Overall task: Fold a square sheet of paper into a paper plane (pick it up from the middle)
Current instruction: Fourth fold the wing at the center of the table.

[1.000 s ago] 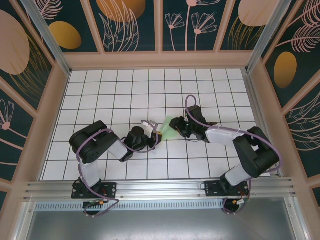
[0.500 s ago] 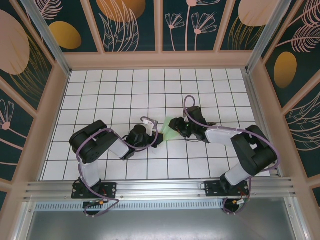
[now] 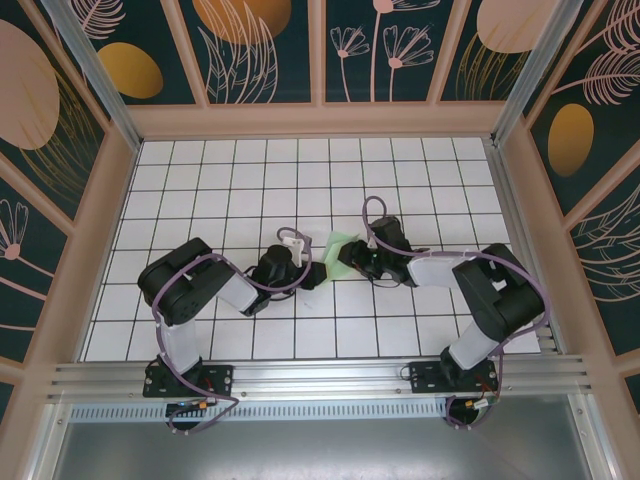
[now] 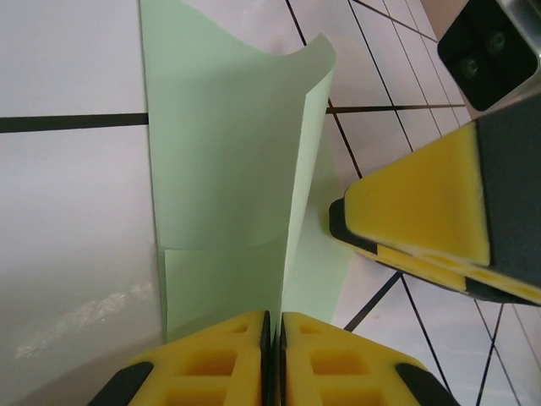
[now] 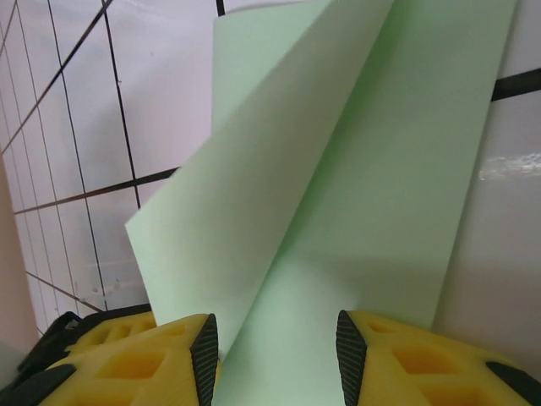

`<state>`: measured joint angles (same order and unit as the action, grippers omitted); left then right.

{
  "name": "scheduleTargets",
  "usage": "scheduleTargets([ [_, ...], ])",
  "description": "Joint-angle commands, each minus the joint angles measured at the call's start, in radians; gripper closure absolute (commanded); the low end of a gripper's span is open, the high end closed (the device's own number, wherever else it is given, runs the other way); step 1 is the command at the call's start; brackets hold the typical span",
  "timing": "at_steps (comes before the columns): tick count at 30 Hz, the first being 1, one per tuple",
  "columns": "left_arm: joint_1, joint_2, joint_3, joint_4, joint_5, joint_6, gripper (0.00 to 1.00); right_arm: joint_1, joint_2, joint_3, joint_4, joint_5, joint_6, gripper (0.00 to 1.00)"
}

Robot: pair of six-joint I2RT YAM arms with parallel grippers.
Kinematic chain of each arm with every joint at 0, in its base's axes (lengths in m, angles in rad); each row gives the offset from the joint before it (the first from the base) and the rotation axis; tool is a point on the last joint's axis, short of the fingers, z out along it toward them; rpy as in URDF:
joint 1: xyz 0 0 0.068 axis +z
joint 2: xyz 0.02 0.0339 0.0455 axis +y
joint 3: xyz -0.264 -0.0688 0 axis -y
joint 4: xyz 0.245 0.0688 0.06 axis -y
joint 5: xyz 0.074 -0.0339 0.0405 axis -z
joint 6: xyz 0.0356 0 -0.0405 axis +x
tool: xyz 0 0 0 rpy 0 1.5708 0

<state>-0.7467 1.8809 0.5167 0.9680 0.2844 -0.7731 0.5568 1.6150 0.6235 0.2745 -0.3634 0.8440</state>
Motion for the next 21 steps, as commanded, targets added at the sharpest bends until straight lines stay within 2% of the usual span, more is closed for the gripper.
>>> scheduleTargets([
  [1,0.018,0.033,0.006,-0.003,0.026,-0.06,0.85,-0.004,0.011,0.029,0.03,-0.028,-0.042,0.56],
  [21,0.032,0.059,0.011,-0.011,0.071,-0.102,0.85,-0.005,0.088,0.105,-0.006,-0.045,-0.066,0.53],
])
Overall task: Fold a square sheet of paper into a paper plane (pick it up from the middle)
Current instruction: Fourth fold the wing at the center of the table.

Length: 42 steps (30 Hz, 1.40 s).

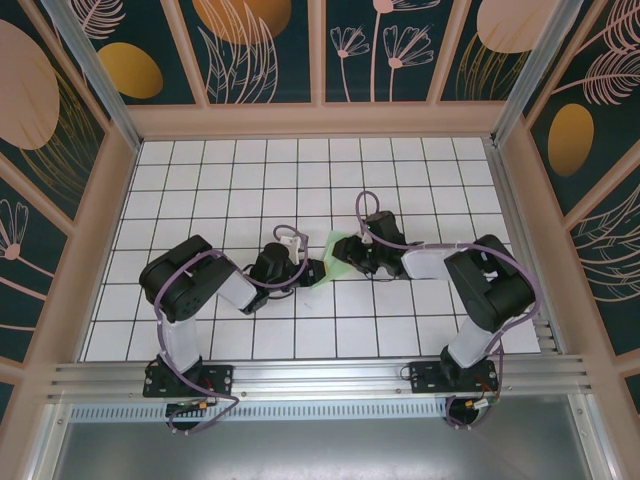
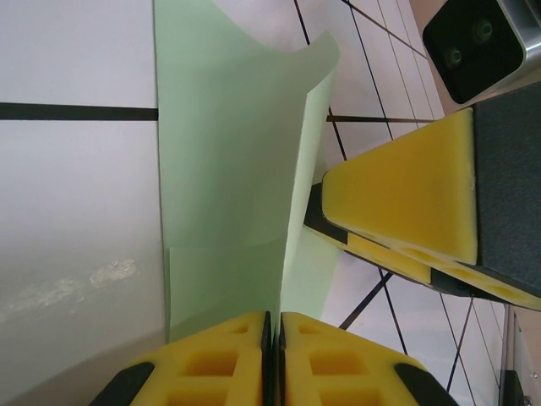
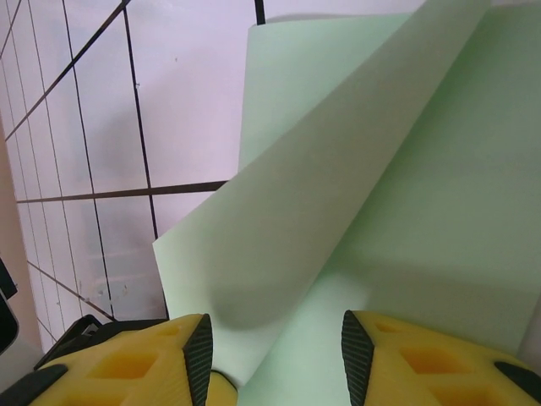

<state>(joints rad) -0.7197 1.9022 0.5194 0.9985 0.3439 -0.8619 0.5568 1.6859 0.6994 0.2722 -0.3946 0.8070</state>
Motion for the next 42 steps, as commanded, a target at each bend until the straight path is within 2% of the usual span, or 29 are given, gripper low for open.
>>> scheduleTargets([
  [1,0.005,0.04,0.008,-0.04,0.013,-0.014,0.85,-0.005,0.018,0.031,-0.006,-0.01,-0.03,0.53],
  [18,0.009,0.014,0.019,-0.084,0.023,0.001,0.81,-0.004,0.084,0.058,-0.121,0.075,-0.023,0.54],
  [26,0.019,-0.088,0.005,-0.139,-0.01,-0.001,0.66,-0.005,0.1,0.063,-0.171,0.102,-0.017,0.54],
  [32,0.028,-0.163,0.003,-0.216,-0.04,0.014,0.6,-0.005,0.109,0.064,-0.194,0.118,-0.017,0.54],
  [38,0.028,-0.213,0.01,-0.223,-0.041,0.012,0.61,-0.004,0.128,0.085,-0.252,0.152,-0.01,0.52],
  [42,0.028,-0.209,0.005,-0.145,0.034,-0.016,0.62,-0.004,0.158,0.107,-0.3,0.171,0.004,0.52],
])
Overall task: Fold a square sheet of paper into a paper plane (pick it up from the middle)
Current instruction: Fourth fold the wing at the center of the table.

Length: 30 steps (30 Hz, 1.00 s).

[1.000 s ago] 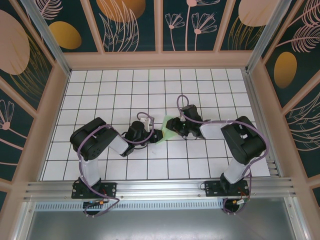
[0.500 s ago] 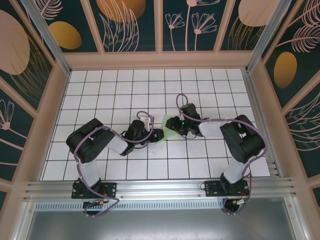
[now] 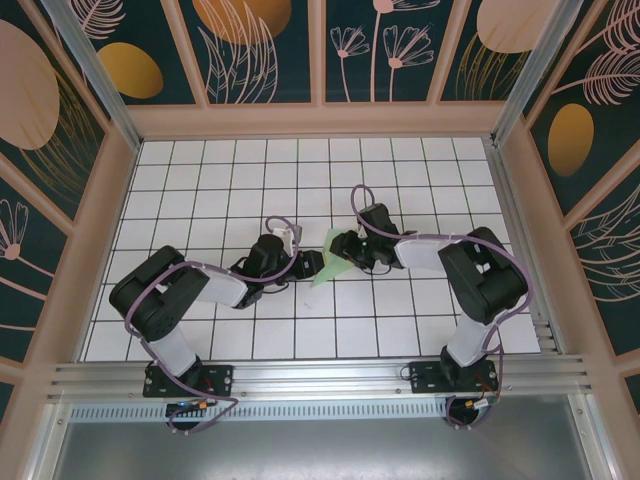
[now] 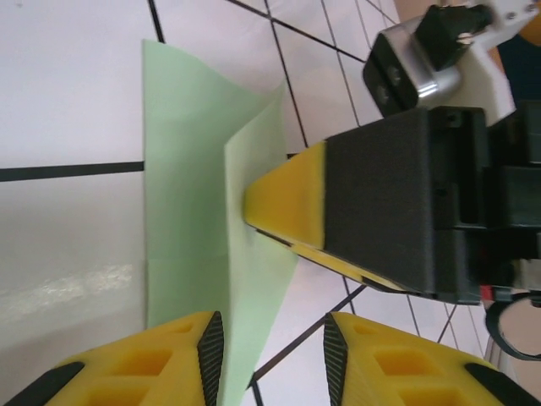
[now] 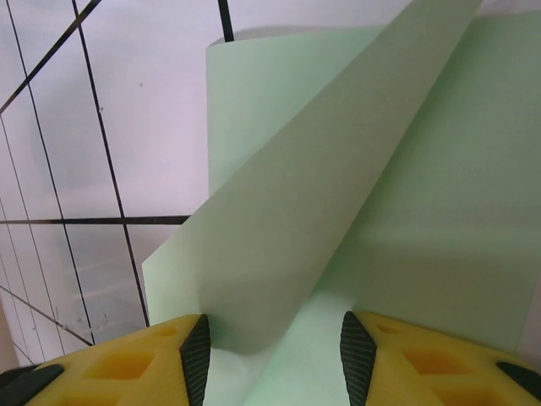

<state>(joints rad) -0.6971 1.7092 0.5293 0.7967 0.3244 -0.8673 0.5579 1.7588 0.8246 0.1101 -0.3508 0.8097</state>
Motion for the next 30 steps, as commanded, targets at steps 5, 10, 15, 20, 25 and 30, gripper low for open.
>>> scheduleTargets([
  [5,0.005,0.028,-0.002,0.105,0.092,-0.032,0.65,-0.006,0.103,-0.014,-0.153,0.133,-0.002,0.53],
  [10,0.005,0.062,0.029,0.058,0.097,-0.03,0.68,-0.004,0.12,0.001,-0.183,0.141,-0.013,0.52],
  [15,0.006,0.073,0.085,-0.071,0.072,0.002,0.71,0.0,0.13,0.007,-0.202,0.147,-0.024,0.51],
  [20,0.005,0.061,0.106,-0.114,0.046,0.017,0.71,0.005,0.147,0.019,-0.229,0.165,-0.033,0.5],
  [25,0.007,0.057,0.118,-0.151,0.018,0.029,0.71,0.014,0.169,0.035,-0.27,0.2,-0.038,0.5],
  [30,0.007,0.082,0.126,-0.158,0.013,0.008,0.75,0.025,0.183,0.039,-0.292,0.225,-0.033,0.51],
])
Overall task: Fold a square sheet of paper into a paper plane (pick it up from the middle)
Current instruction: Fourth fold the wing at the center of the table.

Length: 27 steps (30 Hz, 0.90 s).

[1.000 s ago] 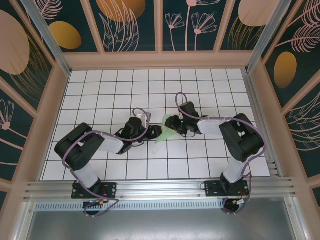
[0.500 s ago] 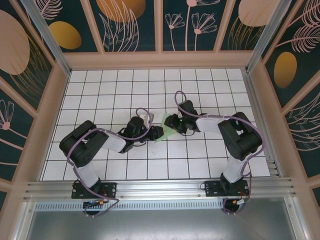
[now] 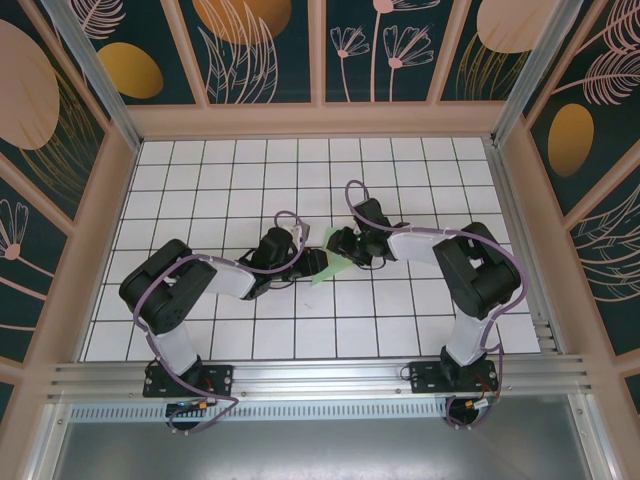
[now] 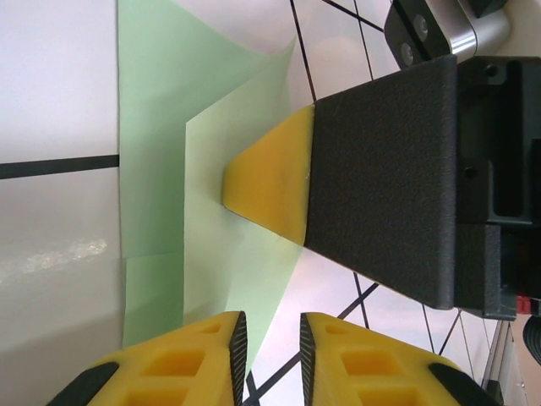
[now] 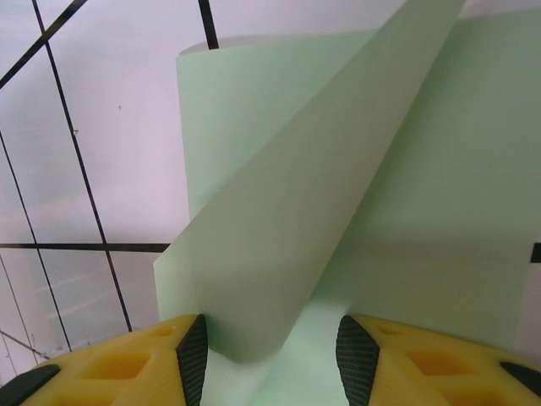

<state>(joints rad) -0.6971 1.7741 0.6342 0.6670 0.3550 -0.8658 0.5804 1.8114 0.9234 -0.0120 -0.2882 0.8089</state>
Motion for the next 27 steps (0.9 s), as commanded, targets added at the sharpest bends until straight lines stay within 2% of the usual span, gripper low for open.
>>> scheduleTargets([
  [1,0.007,0.021,0.021,-0.025,-0.016,0.001,0.76,0.003,0.133,-0.06,-0.175,0.169,-0.029,0.52],
  [7,0.008,0.046,0.025,-0.026,0.012,-0.015,0.77,0.007,0.137,-0.057,-0.193,0.192,-0.031,0.55],
  [17,0.013,0.061,0.027,-0.056,-0.021,-0.025,0.81,0.023,0.169,-0.03,-0.224,0.208,-0.049,0.54],
  [27,0.04,-0.024,-0.035,0.036,-0.035,-0.074,0.76,0.038,0.206,0.007,-0.28,0.248,-0.045,0.55],
])
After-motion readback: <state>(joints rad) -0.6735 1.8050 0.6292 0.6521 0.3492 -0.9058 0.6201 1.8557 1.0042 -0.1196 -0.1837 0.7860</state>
